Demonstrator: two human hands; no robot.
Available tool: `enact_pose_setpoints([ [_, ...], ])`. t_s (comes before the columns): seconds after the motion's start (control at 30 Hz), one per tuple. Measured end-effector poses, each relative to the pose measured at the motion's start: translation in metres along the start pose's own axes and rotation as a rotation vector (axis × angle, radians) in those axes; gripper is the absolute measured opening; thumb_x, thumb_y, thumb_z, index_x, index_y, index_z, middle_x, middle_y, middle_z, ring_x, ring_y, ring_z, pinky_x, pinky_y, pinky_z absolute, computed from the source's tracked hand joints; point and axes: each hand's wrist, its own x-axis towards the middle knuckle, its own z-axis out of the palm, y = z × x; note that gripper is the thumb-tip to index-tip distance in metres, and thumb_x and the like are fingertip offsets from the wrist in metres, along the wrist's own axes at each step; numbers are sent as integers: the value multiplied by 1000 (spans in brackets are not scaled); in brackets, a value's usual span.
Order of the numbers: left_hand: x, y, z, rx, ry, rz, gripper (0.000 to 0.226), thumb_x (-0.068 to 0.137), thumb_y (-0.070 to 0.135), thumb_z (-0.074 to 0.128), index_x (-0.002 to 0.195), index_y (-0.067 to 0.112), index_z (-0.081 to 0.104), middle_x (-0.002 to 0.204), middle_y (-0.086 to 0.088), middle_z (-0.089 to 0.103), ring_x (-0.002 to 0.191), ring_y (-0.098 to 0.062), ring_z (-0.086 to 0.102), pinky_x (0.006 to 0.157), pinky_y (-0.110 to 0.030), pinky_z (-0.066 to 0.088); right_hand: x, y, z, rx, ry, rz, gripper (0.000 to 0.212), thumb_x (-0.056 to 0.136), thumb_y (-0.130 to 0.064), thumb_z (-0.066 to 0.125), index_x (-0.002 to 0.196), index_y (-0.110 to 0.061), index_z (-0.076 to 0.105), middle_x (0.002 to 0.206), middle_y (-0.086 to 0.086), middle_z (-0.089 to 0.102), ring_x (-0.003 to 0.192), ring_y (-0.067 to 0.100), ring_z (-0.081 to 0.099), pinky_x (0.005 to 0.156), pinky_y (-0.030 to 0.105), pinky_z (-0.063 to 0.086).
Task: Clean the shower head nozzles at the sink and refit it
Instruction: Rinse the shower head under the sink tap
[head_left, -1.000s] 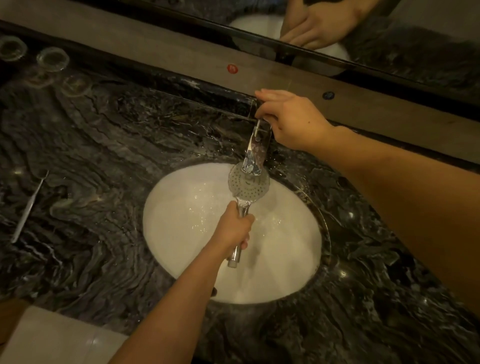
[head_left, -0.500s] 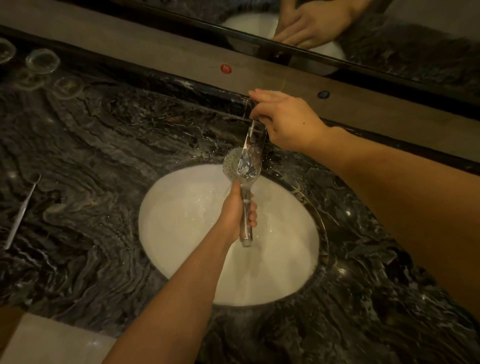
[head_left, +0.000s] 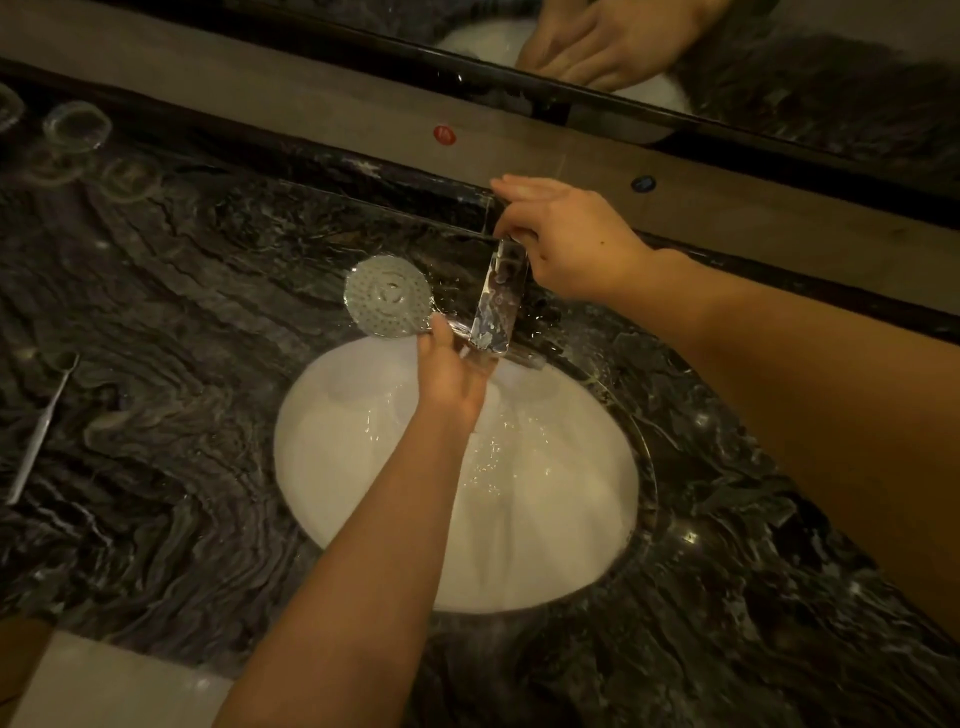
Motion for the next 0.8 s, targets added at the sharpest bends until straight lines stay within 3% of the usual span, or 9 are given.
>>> enact_pose_setpoints([
  [0.1, 2, 10, -6, 93, 56, 99, 43, 110, 35, 45, 150, 19, 40, 138, -13, 59, 124, -34, 61, 90, -49, 58, 0, 1, 0, 4, 0, -5, 27, 98, -16, 50, 118, -20, 68, 156, -1, 41, 147, 15, 30, 115, 43, 35],
  [0.23, -7, 14, -23, 220, 97, 195, 41, 109, 30, 49, 148, 21, 43, 139, -10, 61, 123, -31, 65, 95, -50, 58, 0, 2, 1, 15, 4, -11, 27, 98, -16, 50, 118, -19, 68, 155, 0, 42, 147, 16, 31, 114, 42, 35],
  [0.33, -18, 10, -35, 272, 72, 202, 35, 109, 27, 49, 144, 25, 45, 129, -14, 69, 116, -26, 71, 97, -53, 57, -1, 2, 0, 11, 10, -27, 27, 98, -16, 49, 118, -20, 68, 155, 1, 42, 146, 17, 31, 113, 43, 37],
  [0.43, -32, 5, -45, 375, 89, 252, 24, 110, 25, 48, 134, 27, 51, 106, -10, 73, 98, -18, 74, 96, -48, 58, -4, 4, 1, 2, 29, -47, 27, 98, -16, 49, 118, -19, 67, 155, 2, 42, 146, 18, 32, 114, 41, 36],
  [0.53, -45, 3, -55, 540, 95, 377, 12, 107, 26, 54, 114, 36, 56, 103, -2, 72, 98, -16, 73, 95, -40, 57, -7, 4, 8, 2, 67, -54, 26, 99, -16, 50, 119, -16, 66, 156, 5, 40, 147, 20, 30, 119, 37, 29],
  [0.6, -54, 5, -60, 659, 66, 423, 9, 104, 30, 59, 110, 37, 57, 105, 1, 69, 102, -17, 69, 88, -32, 55, -11, 3, 13, 1, 90, -47, 26, 99, -15, 49, 120, -13, 65, 157, 7, 39, 148, 21, 27, 120, 31, 18],
  [0.67, -60, 5, -65, 714, 36, 420, 6, 104, 32, 59, 109, 35, 59, 105, -1, 67, 102, -19, 67, 84, -32, 56, -14, 3, 19, -4, 97, -45, 27, 99, -11, 50, 122, -11, 64, 158, 9, 35, 150, 22, 24, 121, 31, 15],
  [0.73, -65, 4, -70, 690, 19, 373, 7, 106, 32, 55, 109, 31, 60, 99, -4, 66, 94, -19, 68, 84, -37, 61, -19, 1, 25, -16, 96, -39, 29, 96, -5, 54, 123, -11, 63, 161, 8, 29, 151, 23, 18, 120, 38, 24],
  [0.8, -72, 1, -75, 688, 30, 321, 13, 108, 33, 49, 112, 27, 60, 92, -7, 64, 83, -17, 67, 75, -32, 62, -23, -5, 27, -24, 100, -2, 31, 92, -2, 58, 121, -12, 62, 163, 6, 24, 152, 22, 15, 111, 45, 39],
])
